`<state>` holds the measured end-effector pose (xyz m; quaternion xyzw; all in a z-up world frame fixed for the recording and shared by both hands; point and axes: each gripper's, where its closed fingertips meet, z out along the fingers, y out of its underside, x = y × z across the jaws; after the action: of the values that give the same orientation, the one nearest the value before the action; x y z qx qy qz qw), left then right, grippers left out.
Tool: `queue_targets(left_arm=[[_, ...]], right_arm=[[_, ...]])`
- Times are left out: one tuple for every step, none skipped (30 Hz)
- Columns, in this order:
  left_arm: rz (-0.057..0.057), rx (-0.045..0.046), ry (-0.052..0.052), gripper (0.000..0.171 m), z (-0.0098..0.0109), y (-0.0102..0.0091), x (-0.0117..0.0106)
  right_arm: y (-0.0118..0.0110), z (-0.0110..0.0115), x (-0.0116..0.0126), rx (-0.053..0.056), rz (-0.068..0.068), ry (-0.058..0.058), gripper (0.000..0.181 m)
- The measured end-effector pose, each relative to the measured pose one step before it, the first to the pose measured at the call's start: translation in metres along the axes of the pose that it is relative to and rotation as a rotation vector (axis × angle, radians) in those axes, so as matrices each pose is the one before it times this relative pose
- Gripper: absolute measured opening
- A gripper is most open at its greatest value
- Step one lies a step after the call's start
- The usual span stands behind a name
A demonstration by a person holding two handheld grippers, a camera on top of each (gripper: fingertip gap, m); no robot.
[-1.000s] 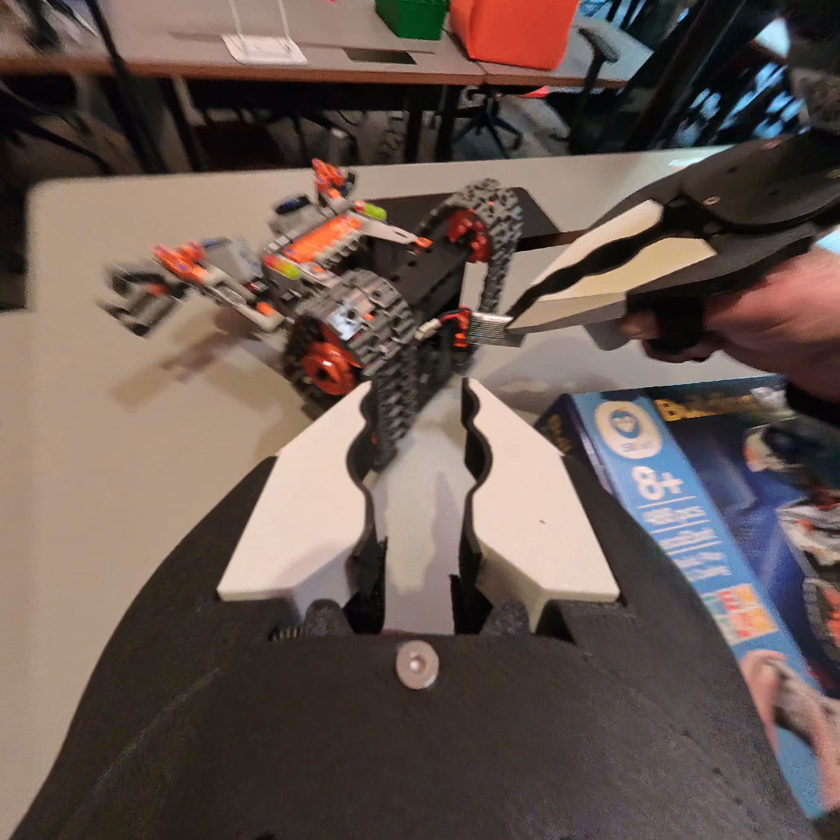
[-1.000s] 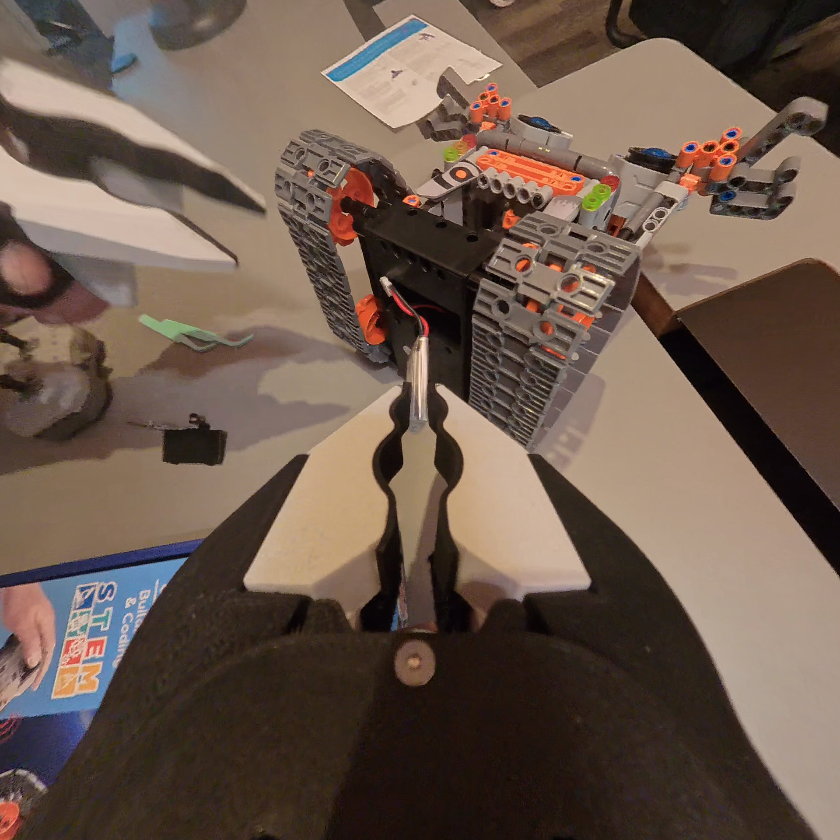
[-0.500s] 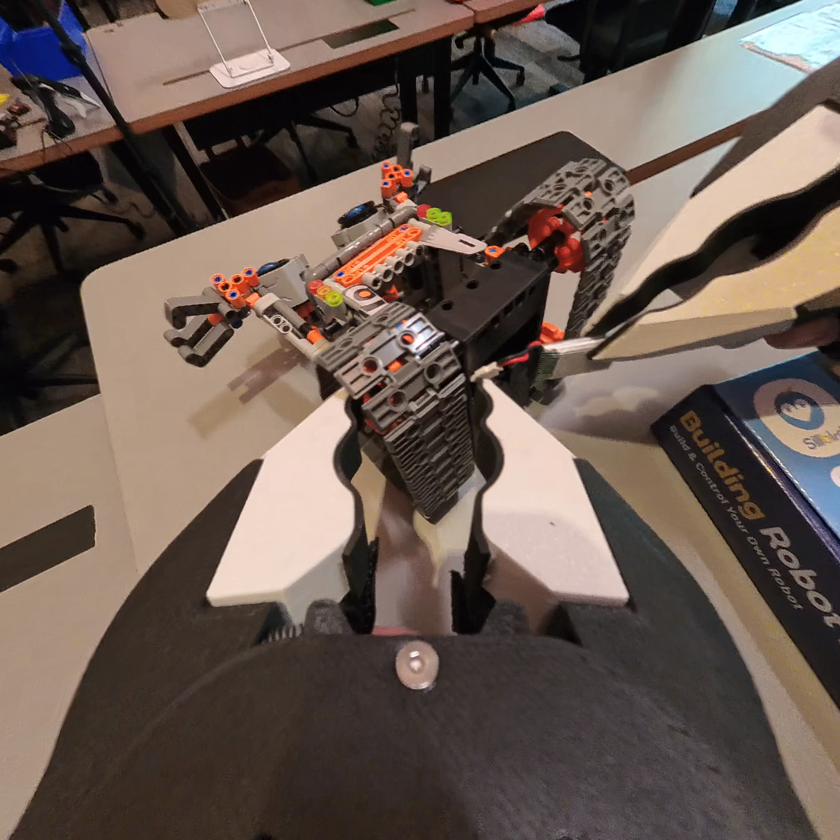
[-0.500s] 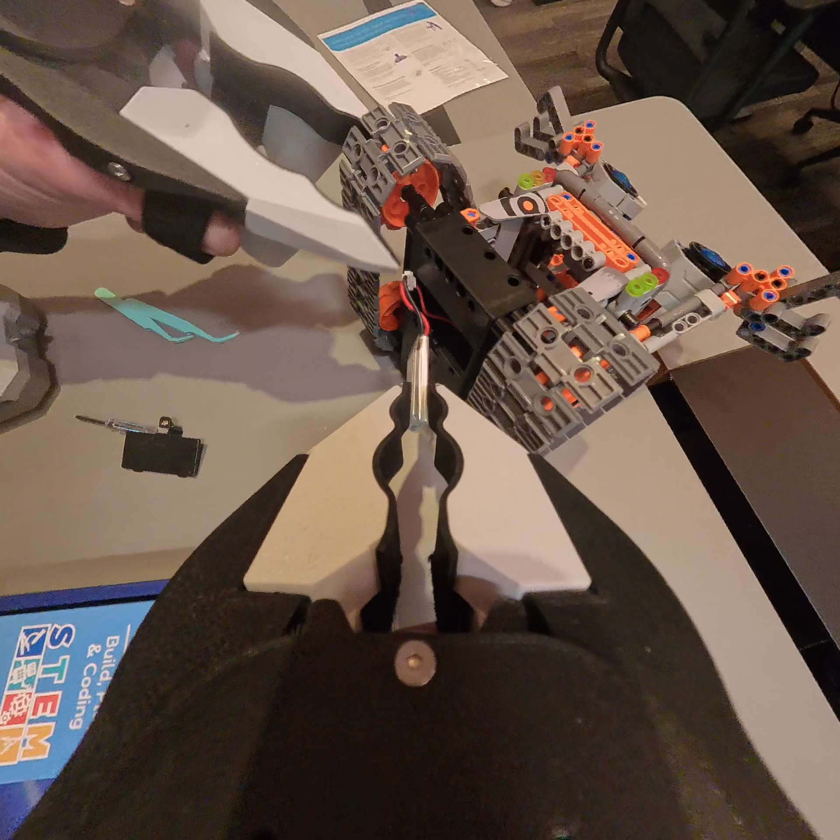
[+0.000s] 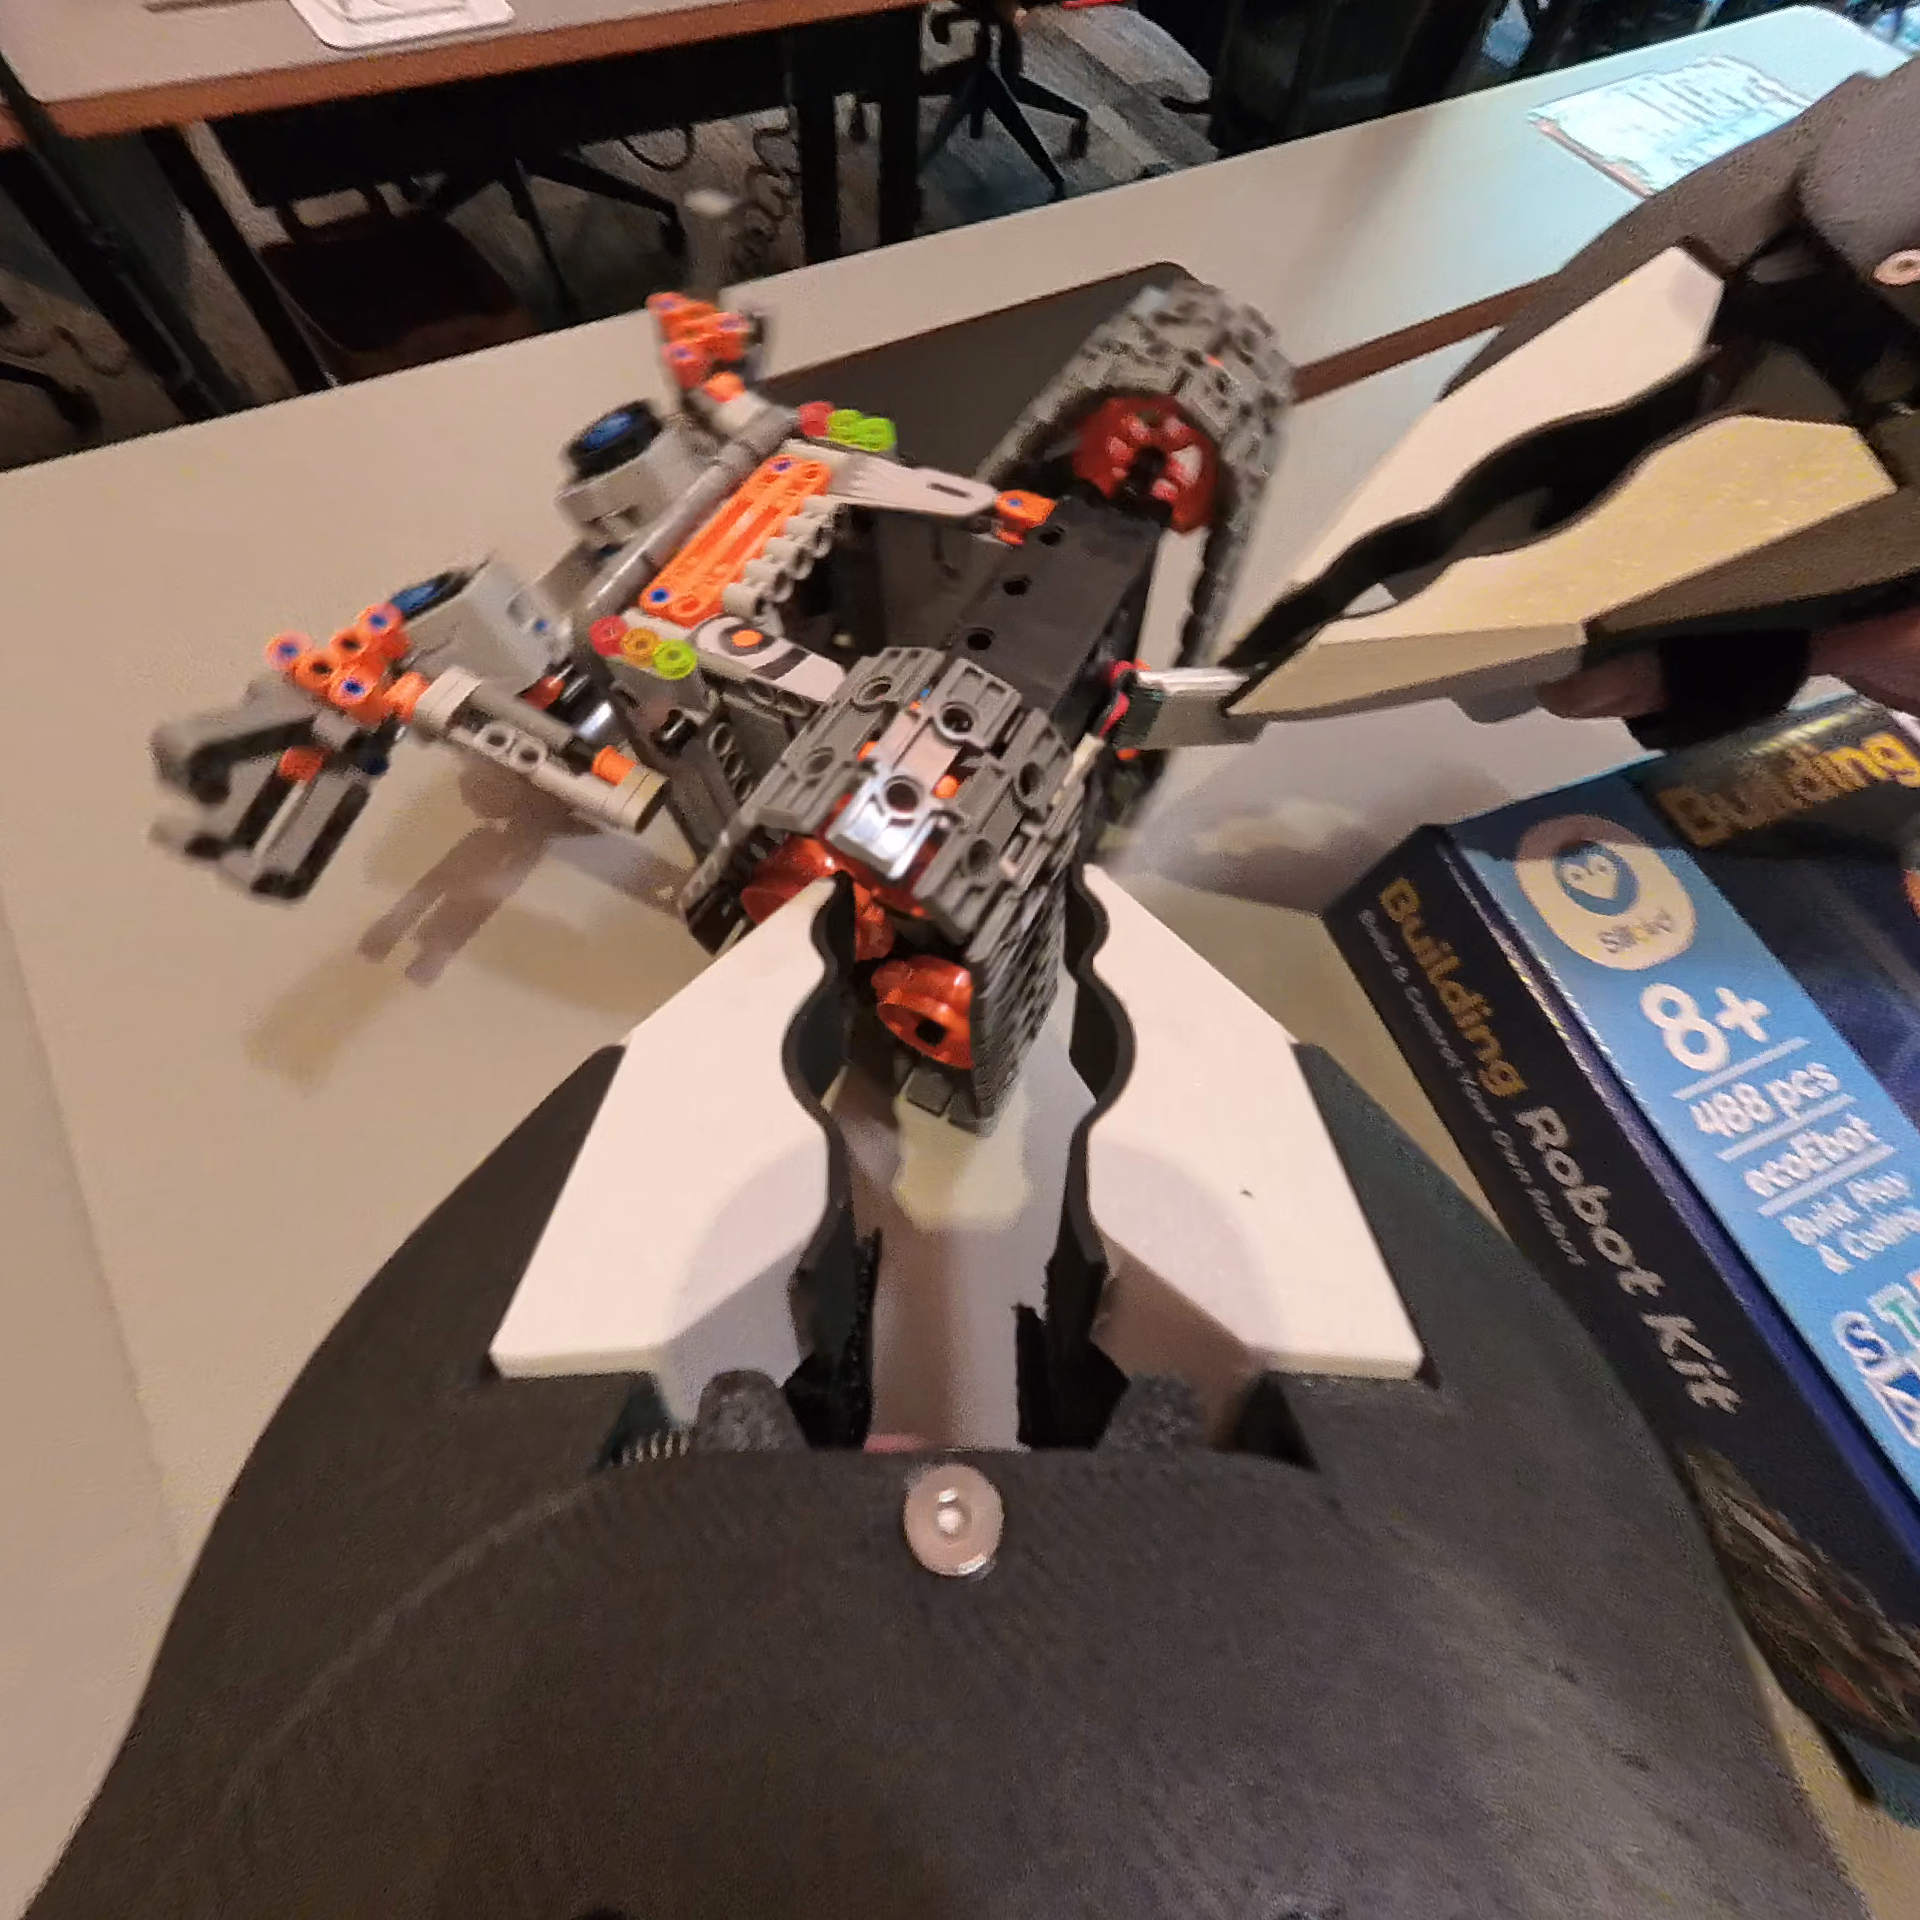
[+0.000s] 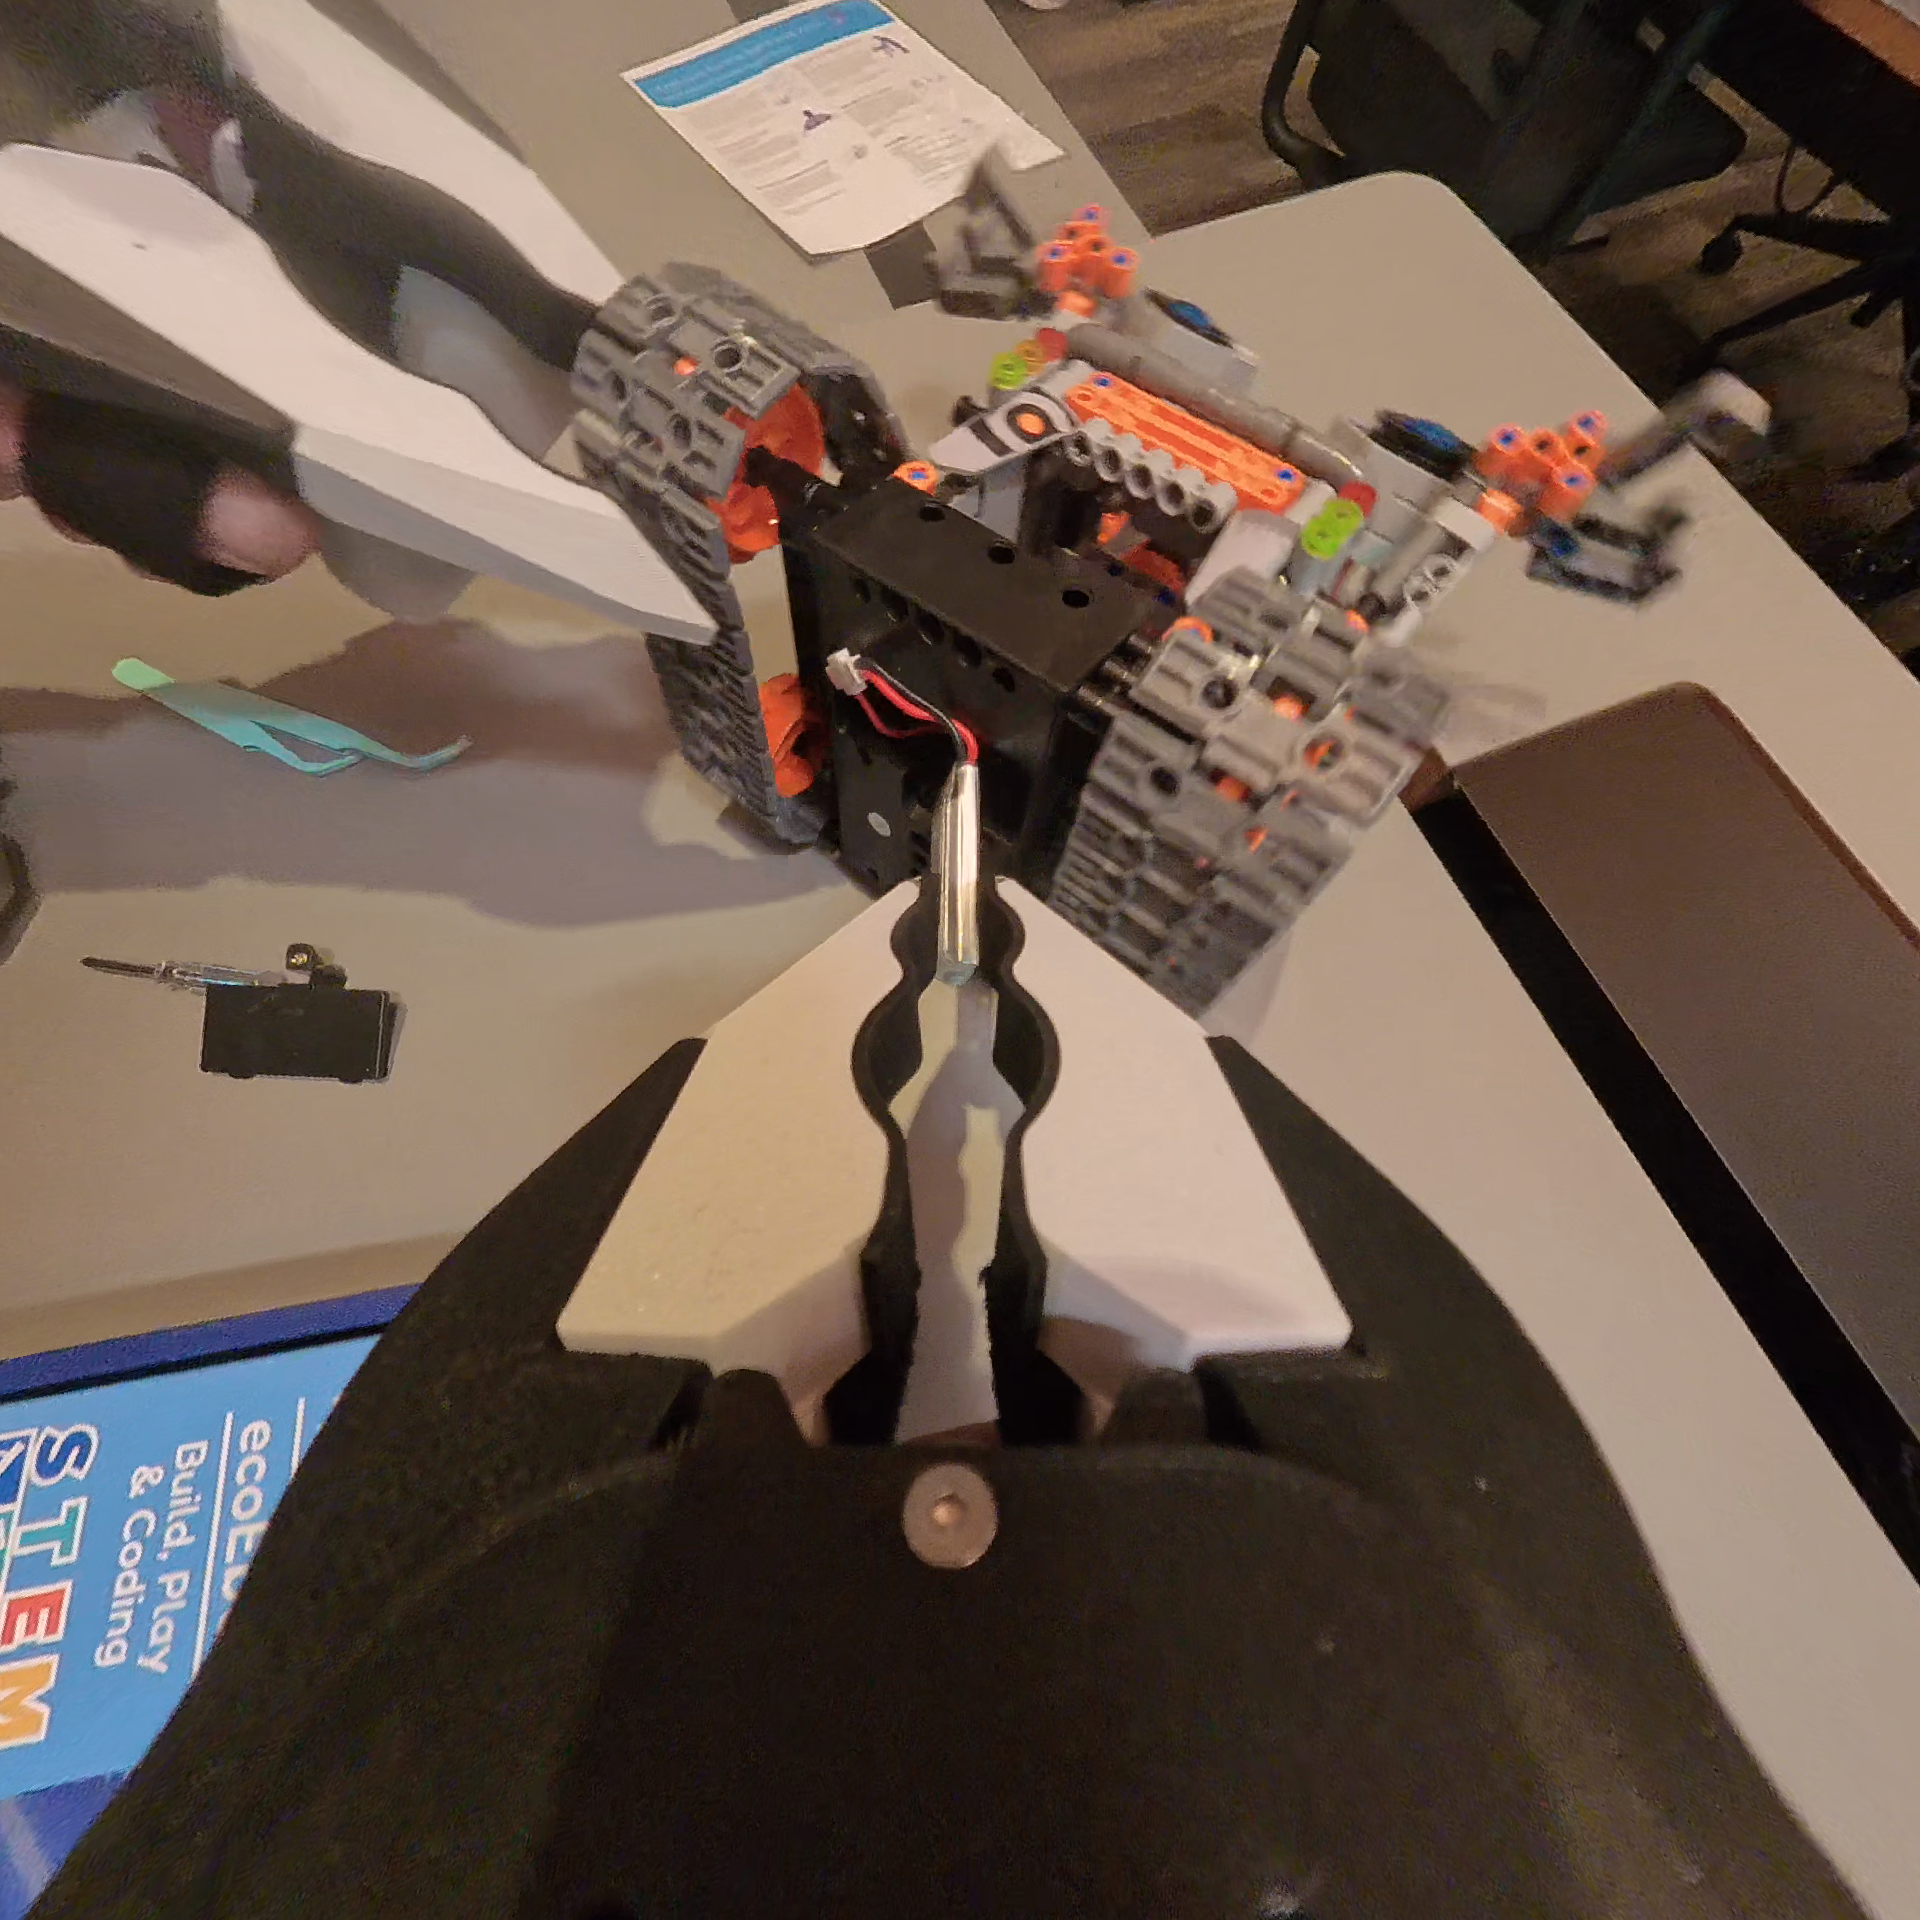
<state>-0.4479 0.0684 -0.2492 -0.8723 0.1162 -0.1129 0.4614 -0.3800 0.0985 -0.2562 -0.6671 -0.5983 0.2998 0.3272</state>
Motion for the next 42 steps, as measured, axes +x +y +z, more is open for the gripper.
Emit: queue_targets(left_arm=[[0.0065, -0.00632, 0.0164, 0.035, -0.00126, 0.00094, 0.00525], [0.0024, -0.005, 0.0135, 0.033, -0.00065, 0.00067, 0.0051], [0.0042, -0.00292, 0.015, 0.032, -0.00039, 0.00009, 0.00524], [0.0132, -0.00131, 0.0156, 0.034, 0.00004, -0.00037, 0.00531], [0.0177, -0.00723, 0.0155, 0.033, 0.00059, 0.00001, 0.00467], [0.0173, -0.01537, 0.0295, 0.032, 0.00087, 0.00096, 0.00634], [0.0138, -0.01377, 0.0434, 0.032, 0.00044, 0.00015, 0.00815], [0.0138, -0.01167, 0.0289, 0.03, -0.00044, -0.00105, 0.00544], [0.0153, -0.00035, 0.0172, 0.031, -0.00236, -0.00324, 0.00294], [0.0081, 0.00235, 0.0161, 0.033, -0.0039, -0.00448, 0.00169], [0.0062, 0.00097, 0.0072, 0.033, -0.00542, -0.00518, -0.00069], [0.01, 0.00467, -0.0001, 0.032, -0.00571, -0.0061, -0.00223], [0.0109, 0.00631, -0.0062, 0.031, -0.00519, -0.00708, -0.00387], [0.0113, -0.00452, 0.0002, 0.03, -0.00383, -0.00613, -0.00412], [0.0086, -0.01038, 0.003, 0.031, -0.0021, -0.00539, -0.00432], [0.0162, -0.00415, -0.0108, 0.034, -0.00023, -0.00648, -0.00589], [0.0254, -0.00119, -0.0066, 0.033, 0.00068, -0.00721, -0.00417], [0.0198, -0.01652, 0.0139, 0.033, 0.00198, -0.00462, -0.00114], [0.0152, -0.02673, 0.016, 0.033, 0.003, -0.00189, -0.00045], [0.0202, -0.01952, -0.0021, 0.034, 0.00309, -0.00163, -0.00258], [0.0192, -0.01523, -0.0079, 0.036, 0.00321, -0.0017, -0.00318], [0.0108, -0.02361, 0.0084, 0.036, 0.00431, 0.00032, -0.00131], [0.0076, -0.0378, 0.0151, 0.037, 0.00608, 0.00293, -0.00116], [0.0122, -0.03065, -0.0084, 0.038, 0.00642, 0.00209, -0.00536], [0.0045, -0.02619, -0.0075, 0.037, 0.00668, 0.00149, -0.00643], [-0.0141, -0.02869, 0.0204, 0.037, 0.00699, 0.002, -0.00339], [-0.0284, -0.0072, 0.0186, 0.037, 0.00535, -0.00191, -0.00346], [-0.0241, 0.00075, 0.0268, 0.036, 0.00436, -0.00347, -0.00021], [-0.0204, -0.02441, 0.044, 0.037, 0.00507, 0.00039, 0.00367], [-0.0123, -0.04628, 0.0364, 0.038, 0.00576, 0.00443, 0.00291], [-0.0086, -0.01903, 0.0269, 0.041, 0.00366, 0.00106, 0.00138], [-0.0268, -0.00953, 0.0306, 0.042, 0.0019, -0.00017, 0.00153], [-0.0194, -0.01283, 0.0192, 0.042, 0.00109, 0.00055, 0.00045], [-0.003, -0.00441, 0.0037, 0.042, -0.00019, -0.00045, -0.00133], [-0.0056, -0.00631, 0.0065, 0.042, 0.0, -0.00002, -0.00049], [-0.0031, -0.00268, 0.0033, 0.041, 0.00012, -0.00031, -0.00062], [-0.0048, 0.00111, 0.0011, 0.041, 0.00021, -0.00041, -0.00042], [0.0008, -0.00429, 0.0029, 0.042, 0.00068, 0.00087, 0.00049], [0.0027, -0.00236, 0.0016, 0.042, 0.0002, 0.00027, 0.00027], [-0.0038, 0.00115, 0.0011, 0.042, 0.0002, -0.00055, -0.00003], [-0.008, 0.00035, 0.0015, 0.042, 0.00031, -0.00014, -0.00044], [-0.0002, 0.00049, 0.0019, 0.042, 0.00004, 0.0, 0.00004]], right_arm=[[0.00208, -0.00222, 0.00139, -0.0032, 0.0093, 0.0055, 0.004], [0.002, -0.00223, 0.0018, -0.0051, 0.0105, 0.0084, 0.004], [0.00168, -0.002, 0.00205, -0.0048, 0.0099, 0.0092, 0.004], [0.00164, -0.00196, 0.00245, -0.0047, 0.0114, 0.0113, 0.004], [0.0016, -0.00178, 0.00274, -0.0044, 0.0128, 0.0096, 0.004], [0.00138, -0.00138, 0.0029, -0.0013, 0.0166, 0.0094, 0.004], [0.00144, -0.00078, 0.00226, -0.0006, 0.0203, 0.0038, 0.004], [0.00101, -0.00053, 0.00101, 0.002, 0.019, -0.0008, 0.004], [0.00099, -0.00072, 0.00095, 0.0008, 0.0175, 0.0009, 0.004], [0.00101, -0.00099, 0.00187, -0.0006, 0.0111, 0.0116, 0.004], [0.00129, -0.00085, 0.00155, -0.0033, 0.0104, 0.0122, 0.004], [0.00074, -0.00049, 0.00077, 0.0007, 0.0157, 0.0055, 0.004], [-0.00003, -0.00054, 0.00034, 0.005, 0.0217, 0.0021, 0.004], [0.00007, -0.00012, 0.00022, 0.0029, 0.0197, 0.0019, 0.004], [0.00049, 0.00045, -0.00022, -0.0025, 0.0111, 0.0038, 0.004], [0.00009, 0.00072, -0.00012, -0.0005, 0.0029, 0.006, 0.004], [-0.00036, 0.00088, -0.00051, 0.0009, -0.0021, 0.003, 0.004], [-0.00012, 0.00113, -0.00034, -0.0011, 0.0016, 0.0013, 0.004], [-0.00053, 0.00086, 0.00043, 0.0006, 0.0048, 0.0037, 0.004], [-0.00013, 0.00084, 0.00151, -0.002, 0.0035, 0.0064, 0.004], [-0.00011, 0.00105, 0.00166, -0.0017, 0.0016, 0.0044, 0.004], [0.00051, 0.00135, 0.00098, -0.0049, 0.0042, -0.001, 0.004], [0.00074, 0.0015, 0.00046, -0.0071, 0.0038, -0.002, 0.004], [-0.00017, 0.00133, 0.00064, -0.0033, 0.0025, 0.0011, 0.004], [-0.00053, 0.00128, -0.00012, -0.0023, 0.0038, -0.0002, 0.004], [-0.00117, 0.00099, -0.00106, -0.0012, 0.0014, -0.0021, 0.004], [-0.00216, 0.0005, -0.00086, 0.003, -0.0022, 0.0027, 0.004], [-0.00156, 0.00061, 0.00001, -0.0017, -0.0016, 0.0061, 0.004], [-0.00131, 0.00091, 0.00015, -0.0026, 0.0019, 0.0046, 0.004], [-0.00196, 0.00068, -0.0002, 0.0036, 0.0063, 0.0005, 0.004], [-0.0011, 0.00061, 0.00098, -0.002, 0.0065, 0.0071, 0.004], [-0.00129, 0.00044, 0.00128, 0.0016, 0.0006, 0.0103, 0.004], [-0.00206, 0.0002, -0.00036, 0.0088, 0.0046, 0.0003, 0.004], [-0.00178, -0.00004, -0.0011, 0.0099, 0.0073, -0.0021, 0.004], [-0.00148, -0.00054, -0.0003, 0.0082, -0.0011, 0.0056, 0.004], [-0.00158, -0.00068, 0.00074, 0.0096, -0.007, 0.0125, 0.004], [-0.00265, -0.00116, 0.00098, 0.0165, 0.0041, 0.0094, 0.004], [-0.00128, -0.00054, 0.0006, 0.0052, 0.0084, 0.0026, 0.004], [0.00006, 0.00092, 0.00126, -0.0048, -0.0014, 0.007, 0.004], [0.00029, 0.00222, 0.00097, -0.0047, -0.0076, 0.0085, 0.004], [0.00058, 0.00252, -0.0002, -0.006, -0.0067, 0.0036, 0.004], [0.00014, 0.00163, 0.00052, -0.0047, -0.0079, 0.0099, 0.004]])
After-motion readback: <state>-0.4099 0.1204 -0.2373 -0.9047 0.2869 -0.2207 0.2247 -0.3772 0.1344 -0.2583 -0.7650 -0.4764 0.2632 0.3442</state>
